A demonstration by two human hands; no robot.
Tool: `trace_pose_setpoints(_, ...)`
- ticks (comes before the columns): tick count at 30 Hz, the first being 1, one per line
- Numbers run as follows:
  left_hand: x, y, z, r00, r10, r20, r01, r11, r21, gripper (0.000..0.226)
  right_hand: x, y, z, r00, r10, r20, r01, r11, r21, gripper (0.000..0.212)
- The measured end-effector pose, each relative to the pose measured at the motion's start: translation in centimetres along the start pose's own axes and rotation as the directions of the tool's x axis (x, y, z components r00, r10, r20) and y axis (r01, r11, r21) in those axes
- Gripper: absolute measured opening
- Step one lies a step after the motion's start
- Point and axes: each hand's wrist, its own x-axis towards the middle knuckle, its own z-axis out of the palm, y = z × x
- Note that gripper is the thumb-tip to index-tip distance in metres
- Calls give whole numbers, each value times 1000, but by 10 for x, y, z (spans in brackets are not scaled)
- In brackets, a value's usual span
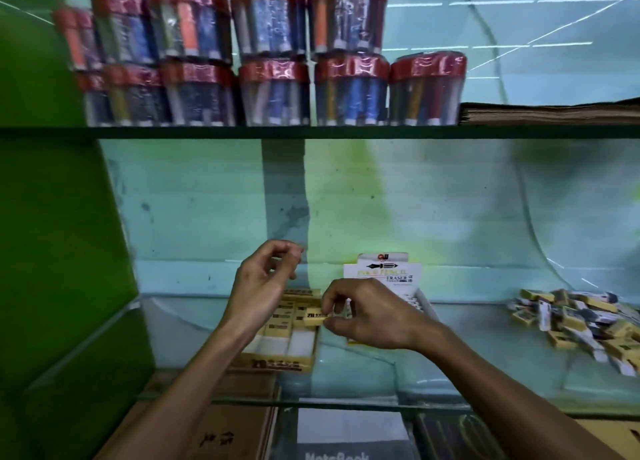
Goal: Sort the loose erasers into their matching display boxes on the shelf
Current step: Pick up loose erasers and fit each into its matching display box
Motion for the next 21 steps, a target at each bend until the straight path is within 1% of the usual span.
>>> trace_pose_setpoints(6,-1,-10,-23,1000,5,6,-6,1000,3,8,25,-12,23,982,106,158,-91,991,-98,11)
trace_pose_setpoints(10,0,-14,-32,999,28,34,-28,1000,13,7,32,-13,29,968,172,182,-144,977,-154,8)
trace_pose_setpoints(15,2,-18,-36,996,38,79,-38,999,4,7,36,-19,33,962,206,178,-164,961,-223,6)
trace_pose_setpoints(17,2,-18,-35,994,42,96,-41,999,-12,7,34,-20,31,971,180,159,-140,961,-237,8)
trace_pose_setpoints(19,1,-18,-31,992,49,113,-45,998,-32,8,30,-17,26,983,154,99,-128,964,-233,8)
trace_pose_setpoints(21,-1,-16,-25,991,53,121,-46,997,-56,8,23,-8,18,988,153,13,-147,968,-204,8)
